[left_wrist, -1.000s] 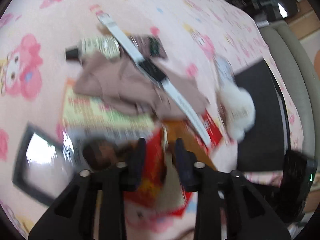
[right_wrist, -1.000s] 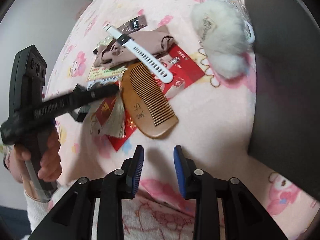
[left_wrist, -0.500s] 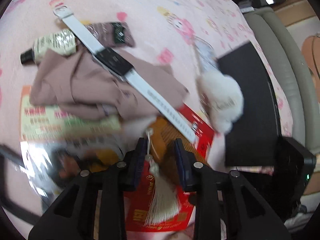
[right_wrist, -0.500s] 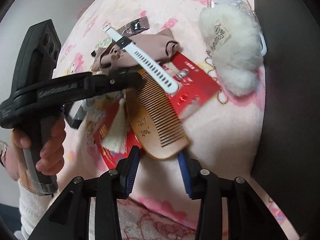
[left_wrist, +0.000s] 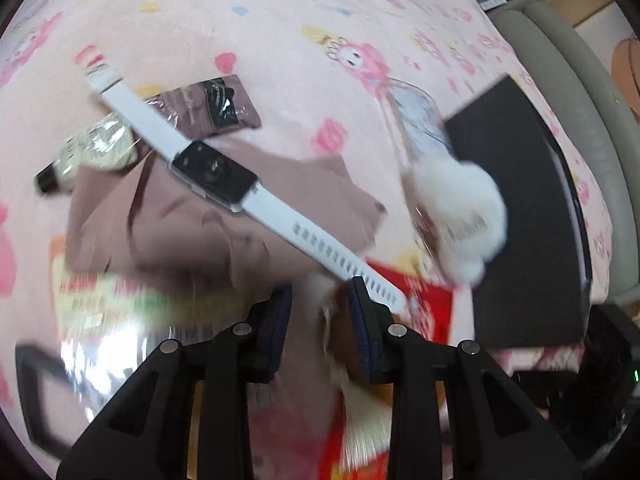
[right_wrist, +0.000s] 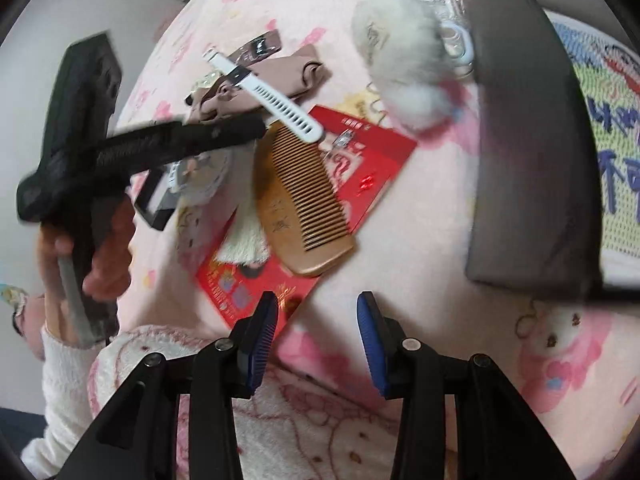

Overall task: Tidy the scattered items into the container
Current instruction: 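Lift the wooden comb with the left gripper and carry it toward the box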

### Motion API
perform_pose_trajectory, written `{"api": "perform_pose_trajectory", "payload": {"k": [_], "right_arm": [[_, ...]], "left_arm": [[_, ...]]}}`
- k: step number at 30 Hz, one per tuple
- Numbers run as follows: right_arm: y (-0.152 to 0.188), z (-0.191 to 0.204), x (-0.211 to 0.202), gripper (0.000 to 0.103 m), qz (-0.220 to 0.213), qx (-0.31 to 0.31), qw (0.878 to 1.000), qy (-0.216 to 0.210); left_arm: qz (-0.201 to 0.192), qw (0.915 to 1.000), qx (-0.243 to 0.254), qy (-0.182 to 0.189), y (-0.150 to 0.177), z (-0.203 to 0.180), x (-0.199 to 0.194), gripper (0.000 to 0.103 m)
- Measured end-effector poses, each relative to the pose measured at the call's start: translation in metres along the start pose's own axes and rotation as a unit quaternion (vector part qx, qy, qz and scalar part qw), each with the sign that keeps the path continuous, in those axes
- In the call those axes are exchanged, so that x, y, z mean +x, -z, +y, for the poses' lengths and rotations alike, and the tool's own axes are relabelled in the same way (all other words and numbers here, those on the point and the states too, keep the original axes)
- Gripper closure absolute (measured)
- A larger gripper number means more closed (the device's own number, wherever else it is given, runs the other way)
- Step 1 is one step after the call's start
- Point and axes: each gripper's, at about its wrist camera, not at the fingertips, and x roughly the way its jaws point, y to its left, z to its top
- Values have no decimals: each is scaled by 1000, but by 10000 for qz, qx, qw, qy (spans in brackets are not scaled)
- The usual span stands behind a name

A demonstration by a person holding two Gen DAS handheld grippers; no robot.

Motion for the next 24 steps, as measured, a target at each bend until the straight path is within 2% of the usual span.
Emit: {"api": "perform_pose_trajectory", "payload": {"k": [1, 3, 5, 10, 12, 14, 15, 17, 20, 22, 24], "right_arm": [[-1, -1, -2, 66, -51, 1, 10000, -46], [-2, -2, -2, 66, -108, 43, 9998, -130], [-2, -4, -2, 66, -155, 49, 9999, 16], [3, -14, -7, 66, -276, 156, 9995, 88], [7, -19, -10, 66, -225, 246, 9994, 24], [14, -25, -13, 66, -196, 269, 9994, 19], [18, -27, -14, 66, -189, 270, 9994, 74], [24, -32, -15, 66, -212, 271, 9993, 157], [24, -30, -14, 66, -179, 262, 9995, 91], [24, -24, -12, 66, -67, 130, 9997, -178], [28, -20, -9, 66, -12, 22, 9998, -191]], "left_arm": [[38, 10000, -31, 26, -2, 0, 4, 76], [81, 9998, 89, 146, 0, -9, 5, 87], [93, 9992, 277, 261, 8, -19, 0, 90], [403, 9958, 683, 466, 35, -39, -7, 92], [562, 9915, 937, 705, 42, -52, -11, 92], [486, 9913, 1118, 500, 41, -62, -15, 91], [418, 9923, 1116, 327, 34, -65, -16, 90], [344, 9941, 1004, 227, 21, -62, -13, 87], [489, 9941, 966, -99, 0, -64, 10, 87], [638, 9921, 1066, -189, 0, -66, 19, 87], [680, 9906, 1183, -125, 6, -74, 21, 87]]}}
